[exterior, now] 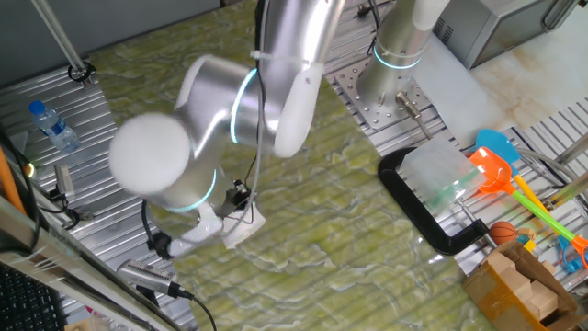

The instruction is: Put the toilet paper on its holder

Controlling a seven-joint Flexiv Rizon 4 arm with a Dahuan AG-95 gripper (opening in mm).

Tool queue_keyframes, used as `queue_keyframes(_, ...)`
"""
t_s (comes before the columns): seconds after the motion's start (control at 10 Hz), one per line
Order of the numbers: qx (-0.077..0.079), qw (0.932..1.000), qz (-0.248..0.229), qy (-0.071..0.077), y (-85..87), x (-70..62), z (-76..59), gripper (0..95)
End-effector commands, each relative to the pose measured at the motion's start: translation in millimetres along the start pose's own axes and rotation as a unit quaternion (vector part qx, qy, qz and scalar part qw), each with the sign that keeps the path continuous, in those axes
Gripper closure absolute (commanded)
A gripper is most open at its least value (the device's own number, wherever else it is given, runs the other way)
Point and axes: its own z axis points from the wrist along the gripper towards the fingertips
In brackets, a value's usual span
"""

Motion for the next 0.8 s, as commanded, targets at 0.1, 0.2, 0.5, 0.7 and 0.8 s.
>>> queue_keyframes(0.1, 0.06, 0.9942, -0.081, 0.038, 1.7, 0.3, 0.0, 95.0)
queue_keyframes(0.2, 0.069, 0.9929, -0.09, 0.036, 2.3, 0.2, -0.1, 95.0)
queue_keyframes(0.5, 0.101, 0.9898, -0.092, 0.041, 15.1, -3.2, 3.3, 95.0)
queue_keyframes(0.7, 0.104, 0.9877, -0.107, 0.045, 16.3, -3.5, 4.7, 95.0)
queue_keyframes(0.8, 0.107, 0.9858, -0.12, 0.048, 15.4, -3.2, 5.3, 95.0)
